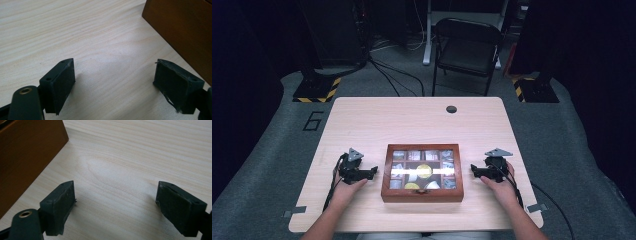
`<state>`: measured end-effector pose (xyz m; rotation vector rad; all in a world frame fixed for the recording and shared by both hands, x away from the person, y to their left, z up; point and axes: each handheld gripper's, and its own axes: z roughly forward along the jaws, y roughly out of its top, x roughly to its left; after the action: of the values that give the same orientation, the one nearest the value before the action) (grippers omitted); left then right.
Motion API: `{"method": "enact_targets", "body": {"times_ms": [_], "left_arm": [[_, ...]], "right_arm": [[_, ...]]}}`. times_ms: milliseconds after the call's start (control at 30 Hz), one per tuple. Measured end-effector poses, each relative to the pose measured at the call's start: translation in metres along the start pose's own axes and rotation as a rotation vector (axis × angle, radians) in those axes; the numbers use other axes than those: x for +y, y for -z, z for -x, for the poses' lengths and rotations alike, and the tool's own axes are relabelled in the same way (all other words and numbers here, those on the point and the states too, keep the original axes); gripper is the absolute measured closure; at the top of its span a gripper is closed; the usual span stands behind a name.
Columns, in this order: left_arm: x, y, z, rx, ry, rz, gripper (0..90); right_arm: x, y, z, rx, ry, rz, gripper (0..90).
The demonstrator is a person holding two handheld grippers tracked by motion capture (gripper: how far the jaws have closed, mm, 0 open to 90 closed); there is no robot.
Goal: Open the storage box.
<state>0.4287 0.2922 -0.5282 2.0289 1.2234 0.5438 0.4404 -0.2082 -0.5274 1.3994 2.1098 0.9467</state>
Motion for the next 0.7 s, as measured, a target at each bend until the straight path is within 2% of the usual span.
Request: {"method": "enact_targets", "body": {"times_ms": [67, 100, 167, 200, 300, 500, 600, 633, 700], "left_arm": [[0.0, 0.0, 0.0, -0.002, 0.001, -0.003, 18.7], [0.001, 0.001, 0.001, 0.002, 0.016, 0.0, 19.3], [0.001, 0.002, 0.001, -0.011, 0.018, -0.004, 21.6], [0.001, 0.002, 0.002, -0.014, 0.017, -0.005, 22.4], [0.002, 0.002, 0.003, -0.017, 0.019, -0.008, 24.0], [0.002, 0.004, 0.002, -0.032, 0.039, -0.006, 27.7], [0.002, 0.006, 0.001, -0.036, 0.04, -0.011, 28.8], [0.002, 0.006, 0.0, -0.034, 0.037, -0.011, 28.9], [0.002, 0.007, 0.0, -0.022, 0.039, -0.008, 29.1]], "right_arm": [[0.0, 0.0, 0.0, 0.001, 0.001, 0.0, 16.8], [0.0, 0.001, 0.001, -0.005, 0.006, 0.005, 20.0], [0.0, 0.002, 0.002, -0.012, 0.002, 0.0, 23.3], [0.0, 0.002, 0.0, -0.015, -0.021, 0.001, 25.3], [0.001, 0.004, 0.001, -0.018, -0.02, -0.002, 30.0], [0.001, 0.008, 0.002, -0.003, -0.041, -0.018, 33.0], [0.002, 0.009, 0.002, -0.001, -0.034, -0.026, 33.7], [0.002, 0.01, 0.0, 0.0, -0.045, -0.027, 33.8], [0.003, 0.012, -0.001, 0.002, -0.028, -0.024, 34.0]]}}
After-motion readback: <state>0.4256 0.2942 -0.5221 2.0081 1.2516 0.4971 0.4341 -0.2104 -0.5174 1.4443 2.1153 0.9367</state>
